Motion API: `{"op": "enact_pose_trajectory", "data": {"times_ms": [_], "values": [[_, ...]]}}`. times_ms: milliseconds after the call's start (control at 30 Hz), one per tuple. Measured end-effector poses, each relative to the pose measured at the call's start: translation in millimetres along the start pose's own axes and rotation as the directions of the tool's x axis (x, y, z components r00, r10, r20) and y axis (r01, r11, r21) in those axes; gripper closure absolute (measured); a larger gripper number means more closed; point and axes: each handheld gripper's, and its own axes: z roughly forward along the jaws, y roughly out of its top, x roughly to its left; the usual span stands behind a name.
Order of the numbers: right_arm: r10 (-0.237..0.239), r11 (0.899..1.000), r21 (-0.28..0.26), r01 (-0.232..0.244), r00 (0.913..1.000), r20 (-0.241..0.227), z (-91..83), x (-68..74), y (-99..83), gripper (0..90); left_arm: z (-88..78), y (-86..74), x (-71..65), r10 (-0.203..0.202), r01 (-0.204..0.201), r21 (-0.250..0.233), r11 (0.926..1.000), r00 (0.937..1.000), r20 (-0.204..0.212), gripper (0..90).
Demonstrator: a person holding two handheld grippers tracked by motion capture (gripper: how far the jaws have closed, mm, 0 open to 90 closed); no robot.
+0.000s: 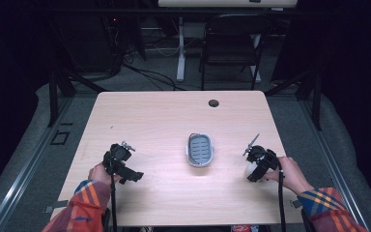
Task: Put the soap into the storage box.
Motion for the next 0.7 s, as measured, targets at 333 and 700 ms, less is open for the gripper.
{"op": "enact_pose_trajectory", "data": {"times_ms": [333,700], "values": [[-0.001,1.000,-0.004,0.001,1.0000,0.004,-0.1,0.9,2.6,23.8,0.8,0.6,0.0,-0.004,0.004,-0.010,0.9999,1.0000,0.007,0.0],[-0.019,1.000,0.004,0.019,0.9997,0.019,-9.9,0.9,2.0,23.9,-0.8,-0.7,1.5,0.005,-0.005,-0.021,0.9998,1.0000,0.005,0.0]]}}
